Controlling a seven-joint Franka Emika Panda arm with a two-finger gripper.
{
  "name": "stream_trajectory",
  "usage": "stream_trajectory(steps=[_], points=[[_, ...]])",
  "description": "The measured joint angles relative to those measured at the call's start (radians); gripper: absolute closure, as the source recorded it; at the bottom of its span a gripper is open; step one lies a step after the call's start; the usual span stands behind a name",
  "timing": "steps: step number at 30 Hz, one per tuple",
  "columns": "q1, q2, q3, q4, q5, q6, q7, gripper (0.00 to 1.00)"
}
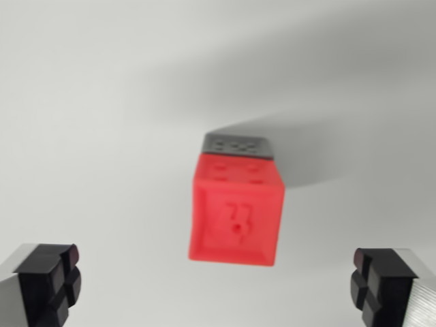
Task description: Destack cube
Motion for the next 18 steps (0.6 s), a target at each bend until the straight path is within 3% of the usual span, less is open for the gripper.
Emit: stream_trajectory(steps=[11,18], points=[[0.000,0.000,0.001,-0.122,-0.003,0.126,0.066,0.00],[0.000,0.084,0.001,-0.130,-0.002,0.217,0.069,0.00]])
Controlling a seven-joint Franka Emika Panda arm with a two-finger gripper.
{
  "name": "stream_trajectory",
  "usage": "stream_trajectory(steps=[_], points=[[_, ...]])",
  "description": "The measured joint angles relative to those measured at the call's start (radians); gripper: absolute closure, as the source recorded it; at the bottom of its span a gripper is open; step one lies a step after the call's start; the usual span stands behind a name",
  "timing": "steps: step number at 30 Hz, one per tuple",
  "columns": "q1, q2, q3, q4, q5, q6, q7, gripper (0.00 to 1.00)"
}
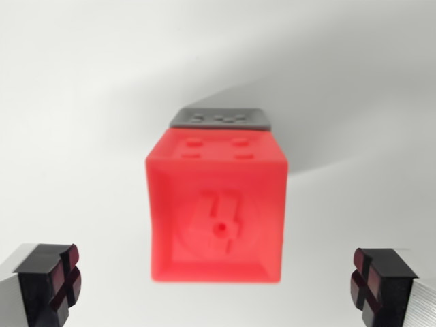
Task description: Destack cube
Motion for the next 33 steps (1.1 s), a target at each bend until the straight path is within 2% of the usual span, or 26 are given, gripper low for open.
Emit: stream_trajectory(steps=[14,23,24,33], points=[[0.000,0.148,0.006,0.005,0.020,0.142,-0.012,0.00],[-0.002,0.192,0.010,0.011,0.028,0.183,-0.018,0.00],[-0.002,0.193,0.010,0.011,0.028,0.184,-0.018,1.00],[-0.002,0.194,0.010,0.011,0.028,0.185,-0.018,1.00]])
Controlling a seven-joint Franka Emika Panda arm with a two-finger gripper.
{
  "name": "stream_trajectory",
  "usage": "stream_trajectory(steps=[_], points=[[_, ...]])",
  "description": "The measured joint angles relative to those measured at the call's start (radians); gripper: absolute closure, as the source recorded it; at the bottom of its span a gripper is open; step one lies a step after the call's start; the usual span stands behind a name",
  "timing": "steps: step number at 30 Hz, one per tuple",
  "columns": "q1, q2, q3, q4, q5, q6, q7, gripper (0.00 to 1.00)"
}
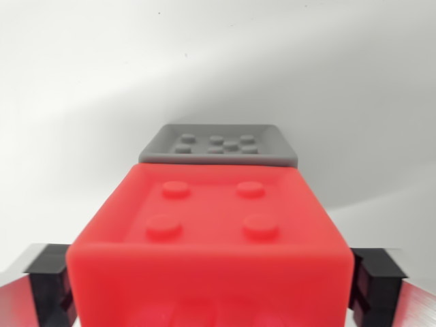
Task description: Destack cube
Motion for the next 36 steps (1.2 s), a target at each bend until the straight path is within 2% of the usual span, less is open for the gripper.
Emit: stream_trajectory(steps=[36], points=[[0.001,-0.014,-0.001,-0.002,0.000,-0.010,0.000,1.00]])
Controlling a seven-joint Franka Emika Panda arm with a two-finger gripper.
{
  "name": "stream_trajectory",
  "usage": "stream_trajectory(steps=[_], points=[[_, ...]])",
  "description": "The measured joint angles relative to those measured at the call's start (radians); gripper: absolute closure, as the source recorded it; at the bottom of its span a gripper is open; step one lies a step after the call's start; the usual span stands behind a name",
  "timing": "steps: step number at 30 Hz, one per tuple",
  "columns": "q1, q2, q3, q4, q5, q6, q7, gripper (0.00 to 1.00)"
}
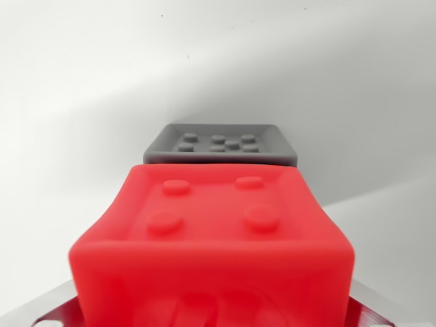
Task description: Destack cube
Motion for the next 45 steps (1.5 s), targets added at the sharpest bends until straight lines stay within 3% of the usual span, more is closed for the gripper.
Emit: stream_trajectory(steps=[21,45], points=[[0.001,-0.100,-0.005,-0.008,-0.014,-0.089,0.009,1.00],[0.001,-0.278,-0.007,-0.007,-0.032,-0.266,0.022,1.00]])
